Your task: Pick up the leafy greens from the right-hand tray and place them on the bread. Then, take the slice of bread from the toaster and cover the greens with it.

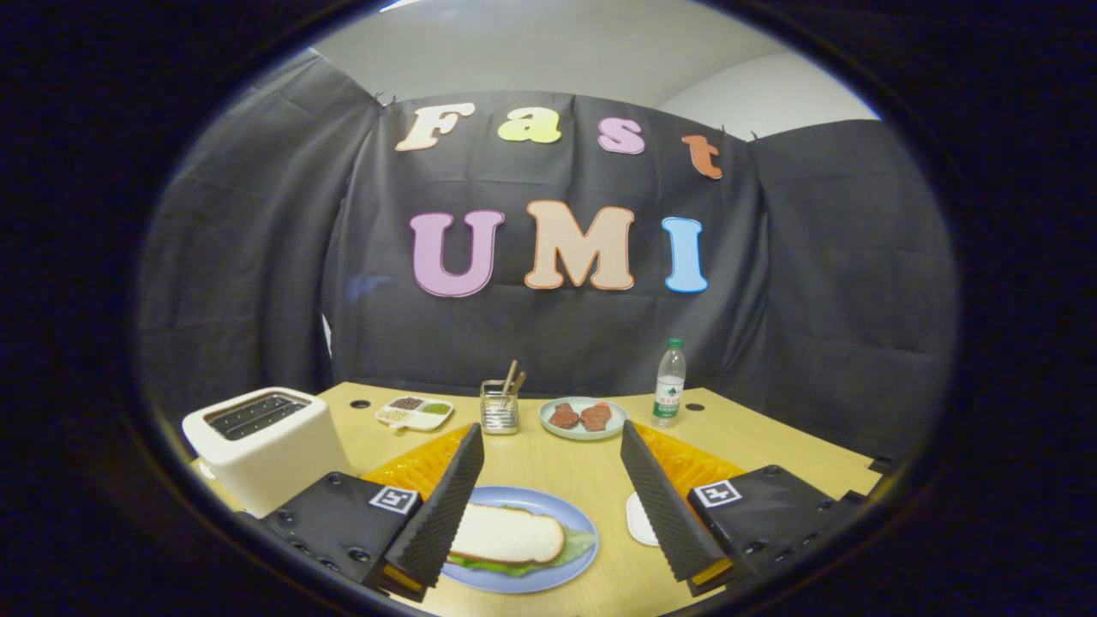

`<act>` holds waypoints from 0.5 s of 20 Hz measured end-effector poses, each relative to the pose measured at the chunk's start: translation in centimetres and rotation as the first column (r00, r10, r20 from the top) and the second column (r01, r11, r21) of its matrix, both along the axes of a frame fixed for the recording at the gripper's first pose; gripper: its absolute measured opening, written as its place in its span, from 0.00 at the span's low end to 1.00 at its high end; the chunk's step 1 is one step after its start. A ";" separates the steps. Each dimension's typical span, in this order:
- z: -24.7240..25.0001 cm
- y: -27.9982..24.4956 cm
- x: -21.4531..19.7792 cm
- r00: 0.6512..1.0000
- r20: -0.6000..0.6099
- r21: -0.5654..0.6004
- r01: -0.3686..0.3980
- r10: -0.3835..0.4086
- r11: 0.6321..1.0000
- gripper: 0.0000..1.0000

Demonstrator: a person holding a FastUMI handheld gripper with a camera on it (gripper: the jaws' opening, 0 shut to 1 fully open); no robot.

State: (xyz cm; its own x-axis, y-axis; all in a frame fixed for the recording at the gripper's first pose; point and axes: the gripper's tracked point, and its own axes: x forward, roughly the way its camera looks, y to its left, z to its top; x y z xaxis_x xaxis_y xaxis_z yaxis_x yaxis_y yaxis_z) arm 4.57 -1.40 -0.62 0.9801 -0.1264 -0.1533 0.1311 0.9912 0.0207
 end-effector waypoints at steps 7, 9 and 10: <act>-3.5 3.5 -0.1 0.994 -0.052 -0.100 -0.097 0.092 0.990 1.00; -4.2 4.0 0.0 0.993 -0.065 -0.100 -0.107 0.101 0.989 1.00; -4.7 4.1 0.0 0.992 -0.073 -0.098 -0.106 0.099 0.990 1.00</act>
State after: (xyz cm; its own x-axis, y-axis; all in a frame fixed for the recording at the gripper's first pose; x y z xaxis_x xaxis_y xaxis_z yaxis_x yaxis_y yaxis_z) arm 4.56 2.68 -5.29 0.9764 -0.0437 -0.2115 0.0260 0.9960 -0.0858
